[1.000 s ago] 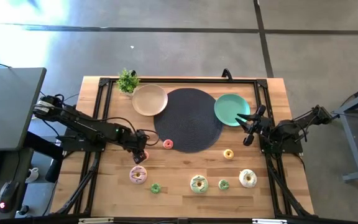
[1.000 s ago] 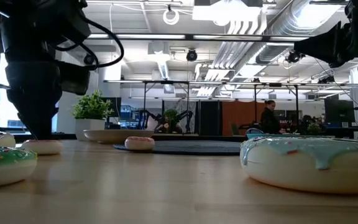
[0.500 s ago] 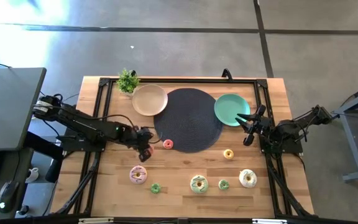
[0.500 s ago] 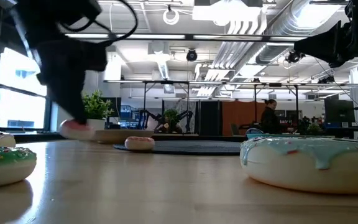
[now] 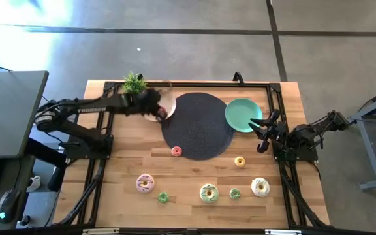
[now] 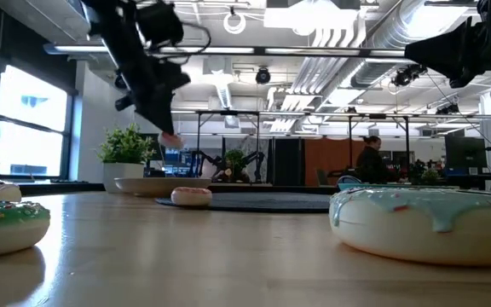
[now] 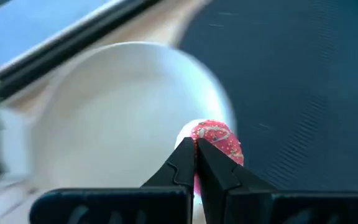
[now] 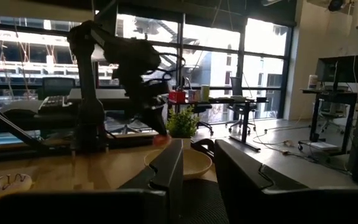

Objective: Pick & Place donuts
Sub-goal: Put the left small pink donut on the white plate

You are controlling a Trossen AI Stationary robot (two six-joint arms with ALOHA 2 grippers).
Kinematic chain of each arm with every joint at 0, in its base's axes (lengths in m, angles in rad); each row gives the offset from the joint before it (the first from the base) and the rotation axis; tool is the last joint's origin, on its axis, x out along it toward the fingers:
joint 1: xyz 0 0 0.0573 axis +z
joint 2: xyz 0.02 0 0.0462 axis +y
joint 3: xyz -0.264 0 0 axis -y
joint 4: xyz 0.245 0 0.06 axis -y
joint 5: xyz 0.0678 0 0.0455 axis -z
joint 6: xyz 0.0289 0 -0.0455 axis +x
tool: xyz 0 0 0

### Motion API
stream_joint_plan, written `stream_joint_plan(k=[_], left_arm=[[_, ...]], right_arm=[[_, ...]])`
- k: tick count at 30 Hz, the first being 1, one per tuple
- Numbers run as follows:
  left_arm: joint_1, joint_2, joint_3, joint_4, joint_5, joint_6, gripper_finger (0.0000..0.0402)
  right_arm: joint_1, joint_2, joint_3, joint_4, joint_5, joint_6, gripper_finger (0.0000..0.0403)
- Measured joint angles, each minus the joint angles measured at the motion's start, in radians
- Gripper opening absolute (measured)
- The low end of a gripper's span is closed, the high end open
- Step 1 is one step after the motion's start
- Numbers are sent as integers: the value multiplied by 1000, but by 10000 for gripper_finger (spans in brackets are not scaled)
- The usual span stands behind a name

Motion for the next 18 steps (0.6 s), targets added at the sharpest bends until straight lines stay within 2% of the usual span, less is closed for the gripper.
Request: stream_joint_plan(k=[5, 11, 14, 18], left_arm=[[123, 83, -1, -13, 66, 8, 2], [151, 208, -1, 46, 95, 42, 6], [149, 226, -1, 74, 97, 76, 25], [149, 235, -1, 97, 115, 94, 73]], right_arm=[[0, 0, 0, -4, 0, 0, 87], [0, 0, 0, -7, 0, 0, 87], [0, 0, 0, -7, 0, -3, 87], [0, 0, 0, -11, -8, 7, 87]])
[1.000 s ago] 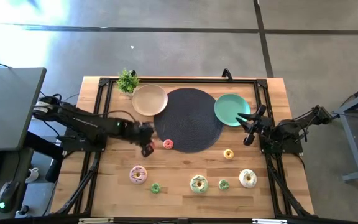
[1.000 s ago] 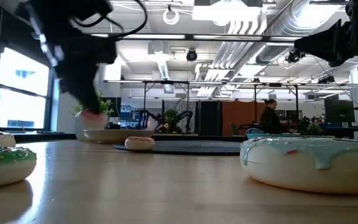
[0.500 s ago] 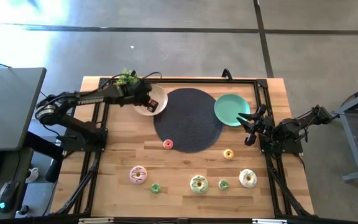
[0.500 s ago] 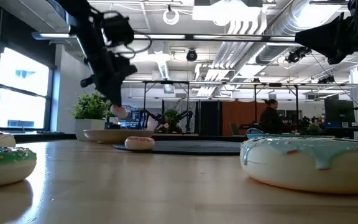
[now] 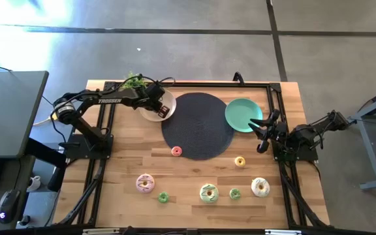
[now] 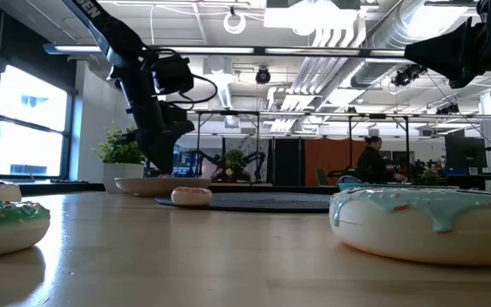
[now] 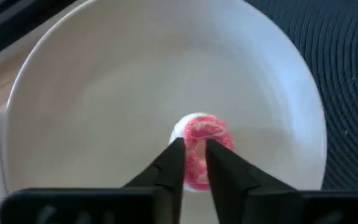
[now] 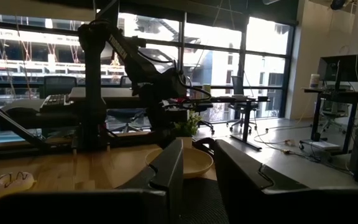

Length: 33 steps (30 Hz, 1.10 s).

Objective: Pick & Place donuts
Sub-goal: Put the left small pink donut on the white plate, then put the small pink donut on the white plate

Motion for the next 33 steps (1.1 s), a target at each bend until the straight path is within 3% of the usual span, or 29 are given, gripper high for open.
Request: stream_joint_plan(k=[8, 14, 21, 27, 33], left_arm=[[0, -41, 13, -10, 5, 28, 164], [-43, -84, 88, -36, 130, 88, 176], [-289, -93, 103, 2, 254, 153, 168], [-523, -59, 102, -12, 168, 152, 167], [-620, 20, 103, -5, 85, 53, 167]], right_arm=[[0, 17, 0, 20, -91, 34, 87], [0, 119, 2, 34, -94, 107, 87], [0, 334, 66, 33, -131, 163, 87], [0, 476, 104, 33, -164, 170, 87], [0, 541, 110, 33, -174, 210, 87]])
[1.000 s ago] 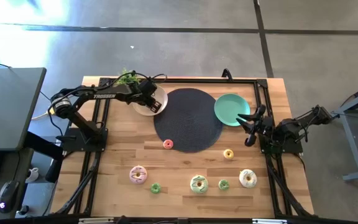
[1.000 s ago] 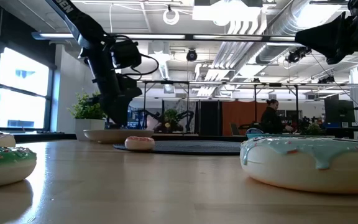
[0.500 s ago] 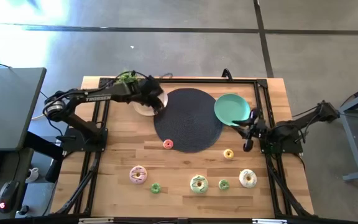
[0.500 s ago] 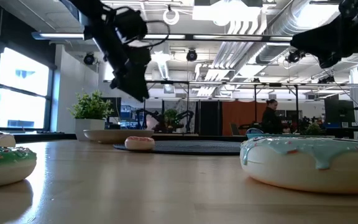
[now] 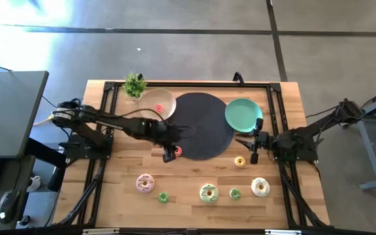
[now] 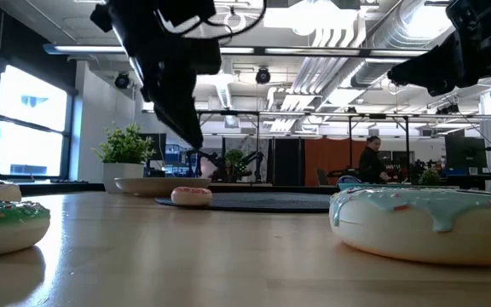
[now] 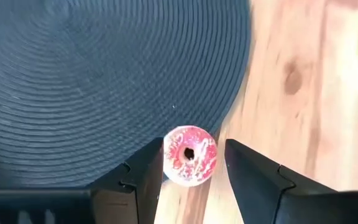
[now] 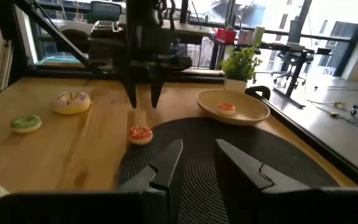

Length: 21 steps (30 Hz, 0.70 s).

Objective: Pick & Place donuts
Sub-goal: Put the small pink donut on the white plate

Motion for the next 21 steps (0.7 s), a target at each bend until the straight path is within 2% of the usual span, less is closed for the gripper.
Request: stream_joint_plan(k=[9, 15, 18, 21], left_arm=[[13, 173, 0, 34, -15, -4, 167], [11, 229, 4, 43, -42, 10, 164], [11, 231, 3, 60, -41, 15, 137], [11, 219, 27, 32, -42, 15, 87]], right_arm=[[0, 11, 1, 0, 1, 3, 87], [0, 10, 1, 0, 1, 3, 87], [0, 10, 2, 0, 2, -2, 87], [0, 10, 2, 0, 10, -2, 87]])
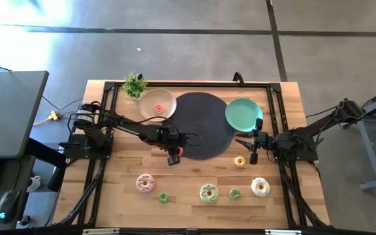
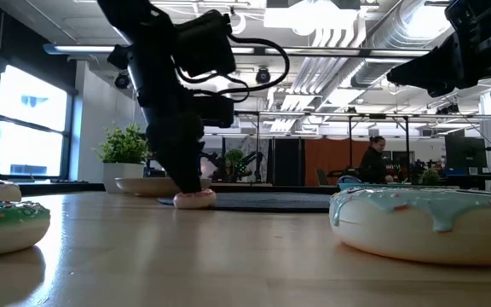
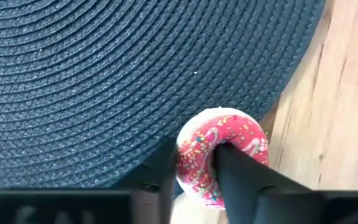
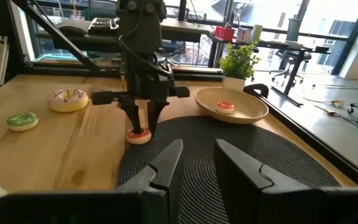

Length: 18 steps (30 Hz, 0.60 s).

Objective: Pick & Place donuts
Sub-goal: Put the small pink donut on the white plate

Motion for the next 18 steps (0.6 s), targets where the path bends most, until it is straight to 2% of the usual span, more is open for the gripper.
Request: stream_joint_plan(k=[3, 6, 12, 14, 18], left_arm=[[1, -20, 58, -66, -38, 18, 38], [22, -47, 137, -181, -99, 41, 9], [163, -63, 298, -380, -206, 91, 22], [241, -63, 321, -402, -202, 90, 26], [412, -58, 325, -398, -121, 56, 29]], right_arm=[[0, 0, 0, 0, 0, -1, 87], [0, 0, 0, 0, 0, -2, 87], [0, 1, 1, 0, -1, 0, 87], [0, 1, 1, 2, 0, 2, 87], [0, 0, 1, 3, 3, 0, 87]])
